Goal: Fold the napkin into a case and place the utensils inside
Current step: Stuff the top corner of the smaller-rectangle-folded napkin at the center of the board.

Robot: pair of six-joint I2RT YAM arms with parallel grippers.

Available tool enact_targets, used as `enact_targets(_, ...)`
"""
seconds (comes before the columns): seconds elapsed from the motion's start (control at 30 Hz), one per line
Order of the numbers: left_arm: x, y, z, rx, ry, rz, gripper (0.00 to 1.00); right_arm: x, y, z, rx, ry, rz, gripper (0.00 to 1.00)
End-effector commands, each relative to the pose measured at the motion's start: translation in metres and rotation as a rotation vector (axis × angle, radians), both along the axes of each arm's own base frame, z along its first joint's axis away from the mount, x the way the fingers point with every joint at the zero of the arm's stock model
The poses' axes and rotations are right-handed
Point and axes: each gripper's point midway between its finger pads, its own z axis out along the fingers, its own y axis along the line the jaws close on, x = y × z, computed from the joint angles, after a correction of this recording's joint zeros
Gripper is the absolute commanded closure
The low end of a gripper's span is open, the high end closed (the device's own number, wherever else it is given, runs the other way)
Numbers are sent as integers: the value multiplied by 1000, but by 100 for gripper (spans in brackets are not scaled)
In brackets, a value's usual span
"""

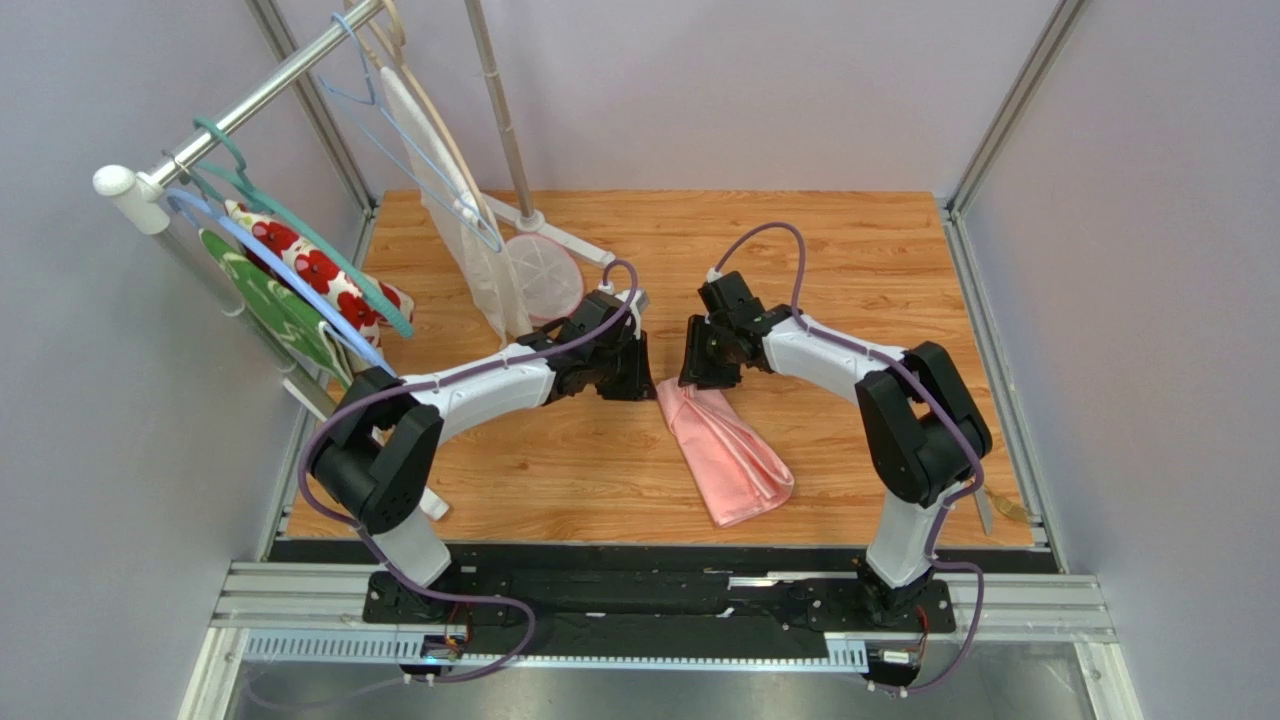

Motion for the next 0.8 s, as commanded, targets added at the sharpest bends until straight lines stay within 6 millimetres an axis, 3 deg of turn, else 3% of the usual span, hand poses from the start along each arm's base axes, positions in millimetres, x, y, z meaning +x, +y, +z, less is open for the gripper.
enact_targets(0.0, 9, -8, 12, -16, -47, -9, 81, 7, 5, 11, 1, -29, -17, 64)
enact_targets(0.27, 8, -20, 12, -37, -78, -75, 68, 6, 8, 16, 24, -31, -27, 100)
enact_targets(0.63, 26, -46, 4, 82, -178, -187, 71, -1, -8, 30, 148, -12, -53, 100)
enact_targets(0.77, 25, -48, -11, 162, -169, -200, 69, -1, -16, 35, 203, -5, -75, 100)
